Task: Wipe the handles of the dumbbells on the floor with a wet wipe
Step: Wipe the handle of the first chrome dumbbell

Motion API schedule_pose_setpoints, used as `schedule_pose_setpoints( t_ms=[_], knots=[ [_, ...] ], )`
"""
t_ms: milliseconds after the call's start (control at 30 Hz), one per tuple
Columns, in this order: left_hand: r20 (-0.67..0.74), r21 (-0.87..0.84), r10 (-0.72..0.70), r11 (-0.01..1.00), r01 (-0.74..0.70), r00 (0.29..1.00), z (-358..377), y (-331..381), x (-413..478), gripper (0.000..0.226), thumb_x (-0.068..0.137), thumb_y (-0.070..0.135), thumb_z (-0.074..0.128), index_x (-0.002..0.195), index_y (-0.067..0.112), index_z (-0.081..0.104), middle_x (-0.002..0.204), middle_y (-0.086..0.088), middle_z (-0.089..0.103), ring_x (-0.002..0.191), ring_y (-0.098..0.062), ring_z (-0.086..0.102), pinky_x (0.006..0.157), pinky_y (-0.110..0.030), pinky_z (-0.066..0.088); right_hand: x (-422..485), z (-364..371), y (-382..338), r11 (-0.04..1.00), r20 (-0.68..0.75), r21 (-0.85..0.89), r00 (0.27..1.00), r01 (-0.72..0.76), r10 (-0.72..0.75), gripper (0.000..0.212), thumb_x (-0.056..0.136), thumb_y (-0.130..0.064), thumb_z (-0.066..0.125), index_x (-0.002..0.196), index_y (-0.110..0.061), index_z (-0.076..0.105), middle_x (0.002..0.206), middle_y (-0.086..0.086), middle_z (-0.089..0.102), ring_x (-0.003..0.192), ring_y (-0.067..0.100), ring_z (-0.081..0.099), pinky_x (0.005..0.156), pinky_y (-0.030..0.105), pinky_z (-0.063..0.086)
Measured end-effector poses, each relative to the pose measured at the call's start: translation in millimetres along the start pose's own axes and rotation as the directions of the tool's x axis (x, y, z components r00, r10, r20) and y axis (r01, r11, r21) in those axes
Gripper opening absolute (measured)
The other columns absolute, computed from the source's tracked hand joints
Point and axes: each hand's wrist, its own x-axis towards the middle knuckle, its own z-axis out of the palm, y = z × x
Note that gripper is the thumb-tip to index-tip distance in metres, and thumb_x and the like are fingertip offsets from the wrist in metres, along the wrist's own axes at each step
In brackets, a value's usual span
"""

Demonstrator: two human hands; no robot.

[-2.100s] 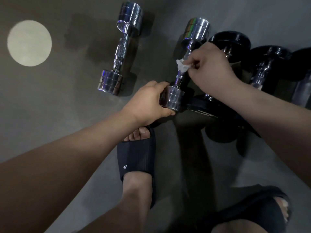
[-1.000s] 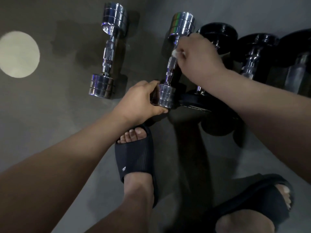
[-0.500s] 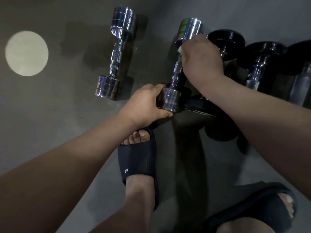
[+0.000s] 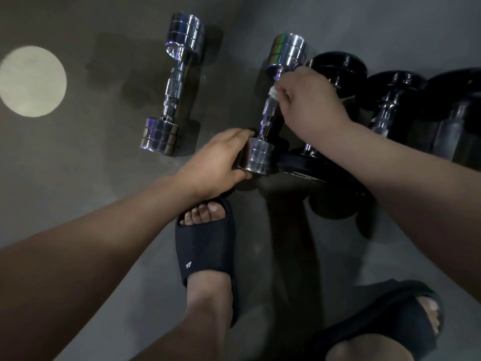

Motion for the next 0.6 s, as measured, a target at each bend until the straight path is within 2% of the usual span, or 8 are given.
schedule_pose_setpoints(
  t_ms=[167,300,400,500,600],
  knots=[
    [-0.002,0.015,0.038,0.999,-0.038,0.999,-0.9,5.0,-1.0,0.079,0.074,0.036,0.059,0.146,0.008,0.044,0.14,-0.009,0.051,0.133,-0.028,0.046,0.111,-0.042,0.04,-10.1,-7.8,7.3,0.999,-0.088,-0.02,0.996,0.03,-0.032,0.018,0.095,-0.009,0.052,0.102,0.001,0.066,0.106,0.023,0.06,0.086,0.039,0.06,0.073,0.042,0.051],
    [-0.014,0.155,0.114,0.982,-0.11,0.993,-5.7,11.2,1.8,0.06,0.073,0.032,0.066,0.125,0.003,0.054,0.12,-0.013,0.056,0.113,-0.034,0.052,0.098,-0.044,0.045,-17.6,-7.5,12.3,0.999,-0.085,-0.004,0.996,0.037,-0.038,0.016,0.093,-0.007,0.053,0.095,0.003,0.066,0.099,0.021,0.059,0.078,0.038,0.06,0.067,0.047,0.053],
    [-0.024,0.312,0.12,0.944,-0.106,0.993,-4.4,26.3,1.7,0.046,0.07,0.019,0.069,0.11,0.003,0.055,0.106,-0.015,0.054,0.099,-0.036,0.051,0.086,-0.047,0.049,-12.2,-10.1,10.9,0.999,-0.098,0.032,0.995,0.016,-0.013,0.018,0.095,-0.01,0.054,0.097,0.002,0.068,0.102,0.021,0.06,0.083,0.036,0.061,0.073,0.044,0.052],
    [-0.051,0.392,0.083,0.918,-0.056,0.995,1.2,38.5,0.2,0.047,0.067,0.013,0.068,0.111,0.002,0.055,0.106,-0.016,0.054,0.099,-0.036,0.049,0.082,-0.049,0.052,-0.4,-13.7,5.0,0.998,-0.086,0.058,0.996,-0.015,0.02,0.023,0.099,-0.019,0.055,0.105,-0.003,0.07,0.11,0.02,0.062,0.095,0.033,0.061,0.083,0.035,0.047],
    [-0.062,0.324,0.094,0.944,-0.069,0.994,1.2,32.1,-1.8,0.056,0.073,0.016,0.071,0.124,0.0,0.053,0.115,-0.017,0.052,0.107,-0.036,0.048,0.09,-0.046,0.049,11.4,-10.3,2.8,0.996,-0.027,0.075,0.999,-0.045,0.047,0.024,0.101,-0.023,0.055,0.109,-0.007,0.071,0.115,0.018,0.062,0.102,0.031,0.06,0.084,0.027,0.039]
  ],
)
